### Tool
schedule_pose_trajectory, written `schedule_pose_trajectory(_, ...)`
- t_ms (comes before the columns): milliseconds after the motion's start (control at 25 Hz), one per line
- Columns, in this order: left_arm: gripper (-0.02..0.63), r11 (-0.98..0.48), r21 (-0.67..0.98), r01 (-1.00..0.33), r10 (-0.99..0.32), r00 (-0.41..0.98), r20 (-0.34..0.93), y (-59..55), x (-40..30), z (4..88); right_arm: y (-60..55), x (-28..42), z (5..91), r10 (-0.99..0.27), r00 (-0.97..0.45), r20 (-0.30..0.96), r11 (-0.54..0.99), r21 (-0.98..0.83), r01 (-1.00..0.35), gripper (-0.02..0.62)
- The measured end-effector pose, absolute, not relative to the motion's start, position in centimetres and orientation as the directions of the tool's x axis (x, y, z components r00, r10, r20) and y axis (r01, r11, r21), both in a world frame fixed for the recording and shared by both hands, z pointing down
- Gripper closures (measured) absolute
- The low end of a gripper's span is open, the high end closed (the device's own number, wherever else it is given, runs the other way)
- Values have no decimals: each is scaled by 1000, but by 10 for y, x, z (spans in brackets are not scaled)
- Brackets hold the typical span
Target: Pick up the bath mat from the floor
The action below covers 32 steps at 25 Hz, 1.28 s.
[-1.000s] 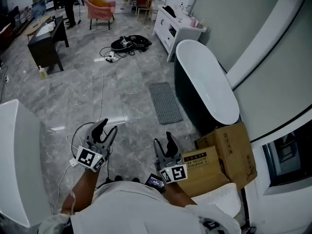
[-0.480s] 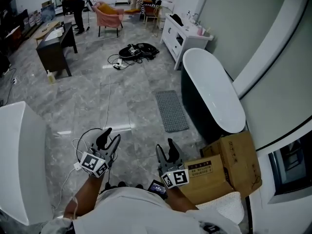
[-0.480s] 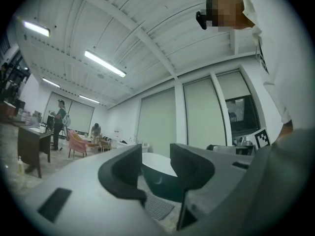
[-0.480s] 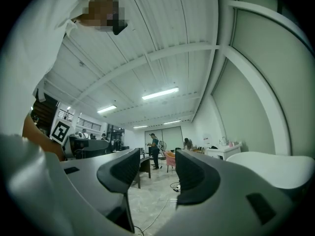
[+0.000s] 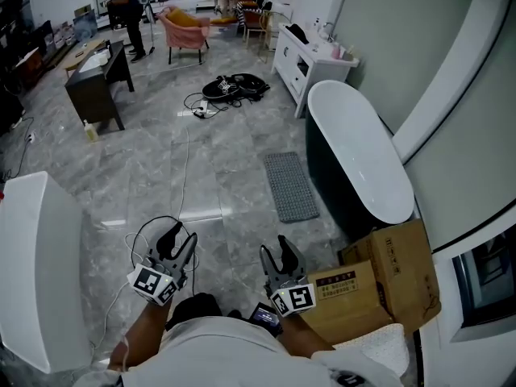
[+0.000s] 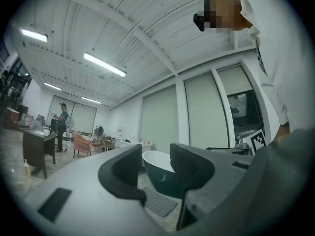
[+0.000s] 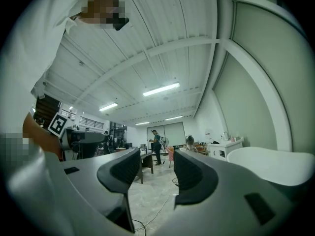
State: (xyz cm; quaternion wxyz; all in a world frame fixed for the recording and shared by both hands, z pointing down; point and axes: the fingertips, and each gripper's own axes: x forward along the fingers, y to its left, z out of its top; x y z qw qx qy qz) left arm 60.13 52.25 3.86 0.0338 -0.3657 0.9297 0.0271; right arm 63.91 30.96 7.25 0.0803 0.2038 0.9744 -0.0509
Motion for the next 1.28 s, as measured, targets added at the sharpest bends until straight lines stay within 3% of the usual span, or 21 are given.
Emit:
schedule_pose_trajectory(360,433,709,90,-699,-693,-715,-91,504,534,59,293,587,93,372,-922,-107,922,-72,381,369)
schedule_pose_trajectory(920,433,707,101,-700,-678,-712,-184,530,333,24,309,386,50,367,-920,-139,926,-33,375,379)
schedule_pose_trajectory(1120,433,700,104,-707,-682,-704,-198,538,277,28,317,341,39,355,-918,-174,933,1,361,379)
schedule_pose_trajectory(1280,433,674,154,-723,-707,-691,-150,514,243,42,294,316,51,332,-935,-129,943,8,333,379)
